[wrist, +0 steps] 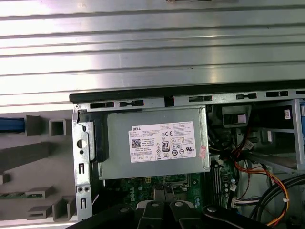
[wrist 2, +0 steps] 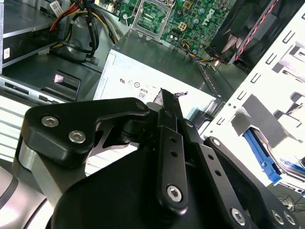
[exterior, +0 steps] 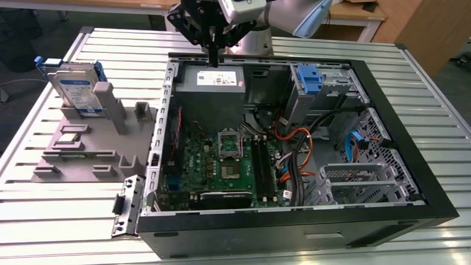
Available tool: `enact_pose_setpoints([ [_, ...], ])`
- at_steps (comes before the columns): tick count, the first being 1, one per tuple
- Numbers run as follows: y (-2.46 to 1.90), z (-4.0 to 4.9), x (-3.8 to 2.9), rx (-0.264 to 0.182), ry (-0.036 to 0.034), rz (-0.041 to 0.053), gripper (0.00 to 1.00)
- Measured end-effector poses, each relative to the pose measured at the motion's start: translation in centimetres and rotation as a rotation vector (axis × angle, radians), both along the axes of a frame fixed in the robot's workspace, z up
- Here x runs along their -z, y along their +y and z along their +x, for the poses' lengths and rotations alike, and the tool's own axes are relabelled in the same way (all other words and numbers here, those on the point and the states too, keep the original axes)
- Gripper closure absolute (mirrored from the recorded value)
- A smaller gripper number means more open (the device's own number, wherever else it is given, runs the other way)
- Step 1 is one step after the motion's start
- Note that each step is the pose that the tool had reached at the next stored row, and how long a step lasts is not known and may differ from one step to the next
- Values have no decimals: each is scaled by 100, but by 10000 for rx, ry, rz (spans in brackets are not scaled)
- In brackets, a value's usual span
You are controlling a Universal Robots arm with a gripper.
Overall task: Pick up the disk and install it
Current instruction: 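Reach for the disk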
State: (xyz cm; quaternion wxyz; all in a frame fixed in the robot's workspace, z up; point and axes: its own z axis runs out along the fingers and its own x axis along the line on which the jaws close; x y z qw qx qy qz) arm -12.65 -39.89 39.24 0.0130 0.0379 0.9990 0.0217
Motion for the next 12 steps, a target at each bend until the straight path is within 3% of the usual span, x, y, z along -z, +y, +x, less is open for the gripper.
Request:
enact_pose_setpoints([
  [6,0,-4,2,1,-1,0,89],
  [12,0,-113,12,1,-4,0,89],
])
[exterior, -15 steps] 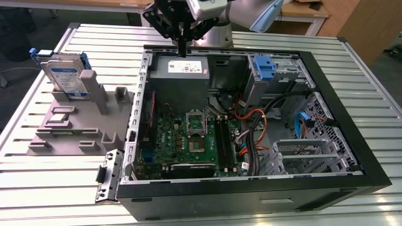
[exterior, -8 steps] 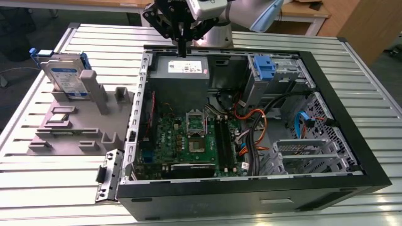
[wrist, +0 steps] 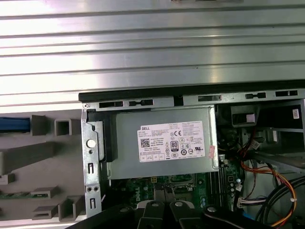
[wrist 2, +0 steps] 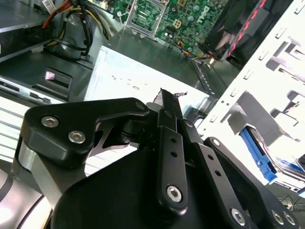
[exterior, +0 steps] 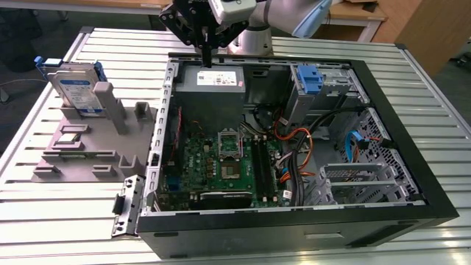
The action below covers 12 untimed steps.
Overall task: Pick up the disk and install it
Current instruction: 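Reach for the disk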
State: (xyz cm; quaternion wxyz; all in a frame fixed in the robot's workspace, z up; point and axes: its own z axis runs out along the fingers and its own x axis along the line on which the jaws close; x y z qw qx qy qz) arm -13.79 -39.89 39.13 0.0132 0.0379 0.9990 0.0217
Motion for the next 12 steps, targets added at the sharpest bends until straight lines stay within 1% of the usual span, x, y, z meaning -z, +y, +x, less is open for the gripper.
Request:
enact_pose_setpoints([
  [4,0,-76,6,-1,-1,0,89],
  [10,0,-223,12,-1,-11,1,89],
  [12,0,-240,12,0,-12,0,89],
])
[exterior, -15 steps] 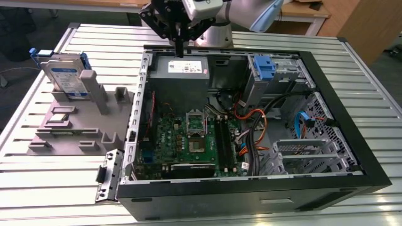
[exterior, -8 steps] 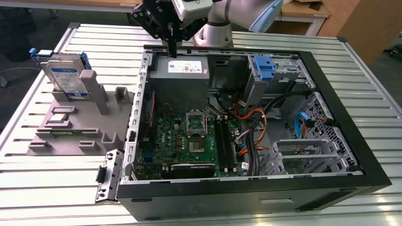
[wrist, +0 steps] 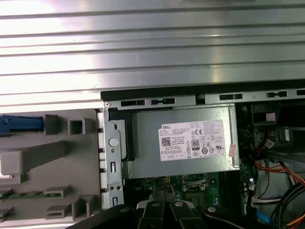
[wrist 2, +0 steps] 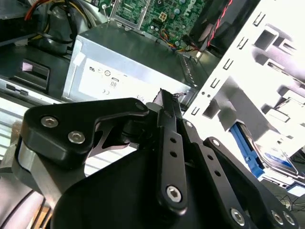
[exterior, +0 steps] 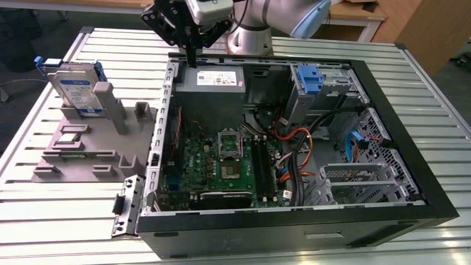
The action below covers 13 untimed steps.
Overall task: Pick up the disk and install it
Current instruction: 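Reach for the disk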
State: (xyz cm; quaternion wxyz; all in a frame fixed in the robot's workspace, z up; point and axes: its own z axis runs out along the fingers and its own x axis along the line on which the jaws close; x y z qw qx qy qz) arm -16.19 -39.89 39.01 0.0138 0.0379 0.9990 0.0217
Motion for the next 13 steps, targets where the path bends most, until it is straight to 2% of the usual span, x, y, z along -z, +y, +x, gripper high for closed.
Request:
enact_pose_setpoints([
  [13,0,-11,0,0,1,0,89],
])
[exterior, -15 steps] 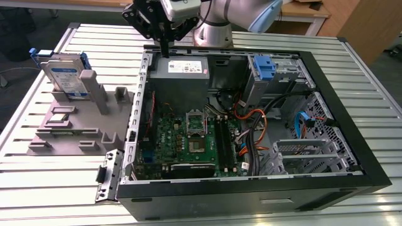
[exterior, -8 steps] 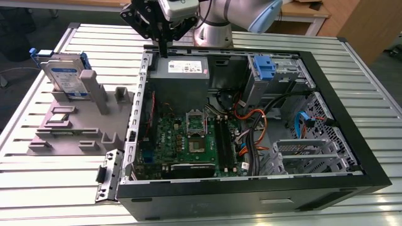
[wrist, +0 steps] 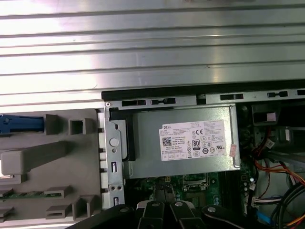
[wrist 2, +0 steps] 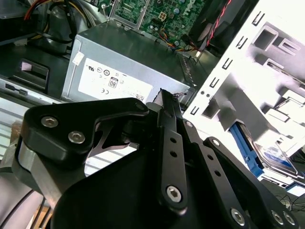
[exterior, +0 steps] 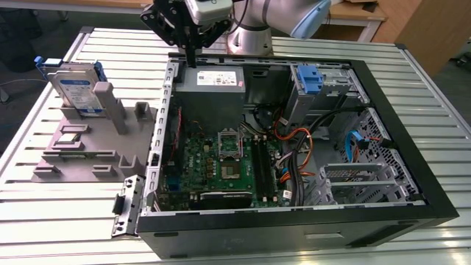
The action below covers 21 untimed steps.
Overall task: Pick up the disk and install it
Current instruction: 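Reach for the disk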
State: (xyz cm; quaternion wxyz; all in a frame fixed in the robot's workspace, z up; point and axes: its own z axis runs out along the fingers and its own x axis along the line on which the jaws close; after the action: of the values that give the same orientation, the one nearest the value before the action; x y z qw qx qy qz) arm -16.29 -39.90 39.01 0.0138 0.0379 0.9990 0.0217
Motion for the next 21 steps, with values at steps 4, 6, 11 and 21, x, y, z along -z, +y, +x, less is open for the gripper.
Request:
enact_pose_setpoints([
  [4,0,-33,0,0,-9,0,89],
  [6,0,-54,1,0,-15,1,89],
  [11,0,-79,1,0,-17,0,89],
  [21,0,-126,7,-1,-17,0,89],
])
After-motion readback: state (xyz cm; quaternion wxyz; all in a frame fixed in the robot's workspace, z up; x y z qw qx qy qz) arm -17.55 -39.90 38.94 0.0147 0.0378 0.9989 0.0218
